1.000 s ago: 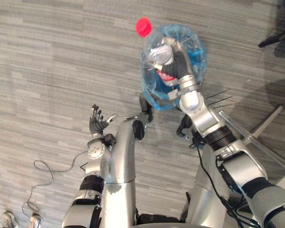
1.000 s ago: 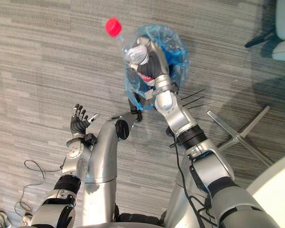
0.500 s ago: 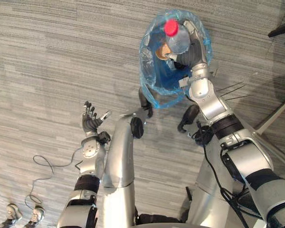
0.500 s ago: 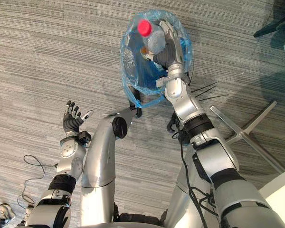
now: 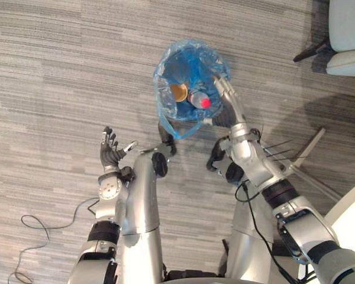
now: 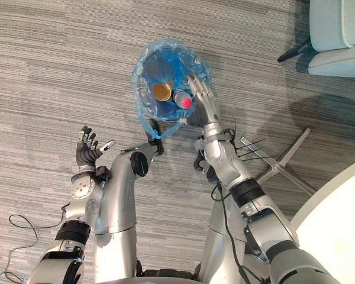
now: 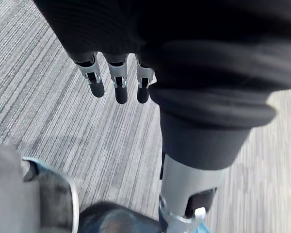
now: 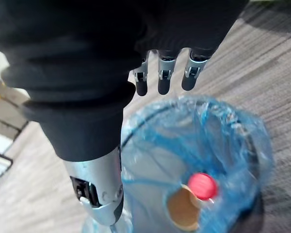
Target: Gather rubbish on tea table into small bin, then transfer packed bag to large trash can.
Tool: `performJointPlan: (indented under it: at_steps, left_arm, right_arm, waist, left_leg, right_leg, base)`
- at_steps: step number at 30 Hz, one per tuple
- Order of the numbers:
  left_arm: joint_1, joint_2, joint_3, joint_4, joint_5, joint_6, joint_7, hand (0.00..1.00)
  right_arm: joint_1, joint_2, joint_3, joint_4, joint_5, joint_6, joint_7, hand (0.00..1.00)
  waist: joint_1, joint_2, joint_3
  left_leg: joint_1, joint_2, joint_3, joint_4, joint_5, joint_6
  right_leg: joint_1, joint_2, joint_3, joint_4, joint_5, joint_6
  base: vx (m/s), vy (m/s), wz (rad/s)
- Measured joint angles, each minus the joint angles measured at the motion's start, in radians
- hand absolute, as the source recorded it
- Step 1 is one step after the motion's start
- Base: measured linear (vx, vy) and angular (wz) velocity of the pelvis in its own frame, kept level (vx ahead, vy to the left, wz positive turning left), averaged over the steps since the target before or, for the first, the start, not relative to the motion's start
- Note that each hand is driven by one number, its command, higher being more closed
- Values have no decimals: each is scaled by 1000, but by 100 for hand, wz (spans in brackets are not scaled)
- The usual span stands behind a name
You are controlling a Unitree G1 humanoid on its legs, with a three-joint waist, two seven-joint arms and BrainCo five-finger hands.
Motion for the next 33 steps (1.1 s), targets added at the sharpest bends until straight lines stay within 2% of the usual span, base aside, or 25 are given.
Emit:
performJointPlan:
  at_steps: [4,5,13,21,28,31,33]
  left_arm:
    - [-7,0,0,8,0,0,0,0]
    - [-15,0,-1,8,-1,0,0,0]
    - [-85,1,4,6,-5,0,-2,0]
    - [-86,1,10,11,-11,1,-21,0]
    - [-86,-3,9,13,-10,10,-21,0]
    - [-77,-41,4,29,-8,21,-21,0]
    - [-45,-66,-21,31,4,31,-24,0]
  right_arm:
    - [-30,38,20,106,-23,12,30,0]
    - [-47,42,33,146,-23,19,33,100]
    - [-173,75,37,297,-26,50,56,100]
    - [-165,86,15,273,112,46,59,100]
    - [-92,88,-29,52,206,38,55,100]
    - [-22,106,-63,-75,260,35,55,100]
    - [55,123,-88,-160,323,20,59,100]
  waist:
    - [0,0,0]
    - [1,0,0]
    - [23,2,-1]
    - [26,7,-4]
    - [26,9,-8]
    - [24,9,-8]
    - [23,8,-8]
  left_leg:
    - [-7,-6,-1,-7,0,0]
    - [-14,-12,-4,-11,2,-3]
    - [-80,-37,-22,4,15,0]
    - [-87,-34,-27,20,15,0]
    - [-79,-27,-33,32,15,0]
    - [-8,-22,-35,20,16,2]
    - [103,-23,-35,-27,18,-5]
  right_leg:
    - [-9,-2,0,0,-1,-3]
    - [-17,-5,1,2,-3,-4]
    - [-85,-28,1,60,-36,-14]
    - [-91,-28,-1,76,-43,-20]
    - [-77,-23,-4,81,-43,-20]
    - [2,-16,-14,59,-42,-20]
    - [118,-12,-29,11,-38,-22]
  base:
    - [-34,21,4]
    - [-39,23,14]
    - [-60,20,16]
    - [-77,33,0]
    - [-73,36,-2]
    - [-68,32,-2]
    - [-48,4,7]
